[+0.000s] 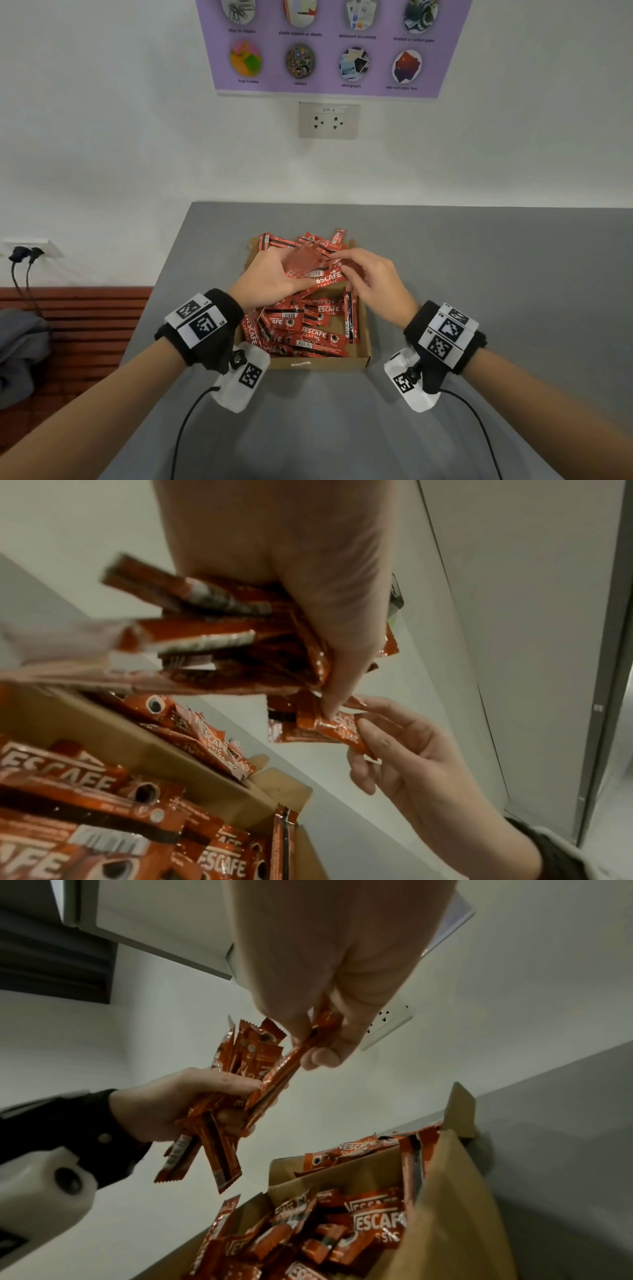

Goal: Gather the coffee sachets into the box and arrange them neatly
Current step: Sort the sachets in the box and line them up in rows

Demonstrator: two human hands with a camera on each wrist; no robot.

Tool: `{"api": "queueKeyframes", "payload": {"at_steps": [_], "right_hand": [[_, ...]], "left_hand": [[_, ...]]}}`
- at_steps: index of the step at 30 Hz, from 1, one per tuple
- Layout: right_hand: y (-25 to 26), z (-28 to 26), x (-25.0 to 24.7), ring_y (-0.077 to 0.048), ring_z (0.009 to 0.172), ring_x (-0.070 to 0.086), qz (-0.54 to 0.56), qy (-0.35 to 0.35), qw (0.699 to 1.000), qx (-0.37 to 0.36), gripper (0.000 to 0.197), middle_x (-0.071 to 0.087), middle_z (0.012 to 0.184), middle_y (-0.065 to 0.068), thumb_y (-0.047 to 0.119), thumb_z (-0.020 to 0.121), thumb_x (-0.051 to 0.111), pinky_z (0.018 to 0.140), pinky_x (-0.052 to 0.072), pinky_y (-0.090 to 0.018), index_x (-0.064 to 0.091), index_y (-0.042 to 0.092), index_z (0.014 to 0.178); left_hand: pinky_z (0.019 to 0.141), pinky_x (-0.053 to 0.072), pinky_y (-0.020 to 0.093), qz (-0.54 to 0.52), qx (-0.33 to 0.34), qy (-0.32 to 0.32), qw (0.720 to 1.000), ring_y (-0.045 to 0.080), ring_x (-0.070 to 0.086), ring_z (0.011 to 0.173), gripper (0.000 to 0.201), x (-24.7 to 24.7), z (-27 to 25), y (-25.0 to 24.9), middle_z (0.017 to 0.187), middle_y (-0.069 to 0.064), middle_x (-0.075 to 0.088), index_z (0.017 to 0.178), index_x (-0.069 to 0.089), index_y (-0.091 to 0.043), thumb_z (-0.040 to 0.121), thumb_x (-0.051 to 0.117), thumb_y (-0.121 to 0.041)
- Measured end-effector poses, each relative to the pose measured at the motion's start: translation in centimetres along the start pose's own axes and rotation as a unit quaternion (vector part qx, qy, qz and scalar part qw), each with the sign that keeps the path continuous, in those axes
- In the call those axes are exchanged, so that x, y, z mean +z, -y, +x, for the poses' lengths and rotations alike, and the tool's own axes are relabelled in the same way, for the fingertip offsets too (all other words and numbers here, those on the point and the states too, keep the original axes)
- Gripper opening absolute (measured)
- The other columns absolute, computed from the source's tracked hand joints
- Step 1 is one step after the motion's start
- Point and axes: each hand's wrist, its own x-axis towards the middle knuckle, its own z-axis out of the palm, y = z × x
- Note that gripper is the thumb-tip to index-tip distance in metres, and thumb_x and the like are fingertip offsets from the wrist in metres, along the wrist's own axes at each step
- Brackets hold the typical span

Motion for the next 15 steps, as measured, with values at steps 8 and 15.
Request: {"api": "queueKeyframes", "payload": {"at_steps": [8, 15], "right_hand": [[1.1, 0.4, 0.5, -0.004, 0.059, 0.062, 0.07, -0.009, 0.997, 0.027, 0.018, 0.056, 0.087, 0.018, 0.002, 0.091, 0.055, 0.056, 0.051, -0.012, 0.062, 0.01, 0.106], [0.4, 0.4, -0.4, 0.002, 0.091, 0.056, 0.005, 0.011, 0.999, -0.035, 0.033, 0.059, 0.101, 0.007, 0.028, 0.079, 0.069, 0.079, 0.046, -0.006, 0.068, 0.01, 0.106]], "left_hand": [[0.073, 0.052, 0.013, 0.039, 0.003, 0.05, 0.998, -0.002, 0.066, 0.08, 0.034, 0.4, 0.4, 1.3, 0.092, -0.012, 0.069, 0.104, 0.065, -0.016, 0.075, 0.077, -0.027], [0.073, 0.052, 0.012, 0.035, 0.022, 0.047, 0.998, -0.007, 0.065, 0.079, 0.028, 0.1, 0.4, 1.1, 0.088, -0.018, 0.067, 0.095, 0.062, -0.03, 0.073, 0.078, -0.025]]}}
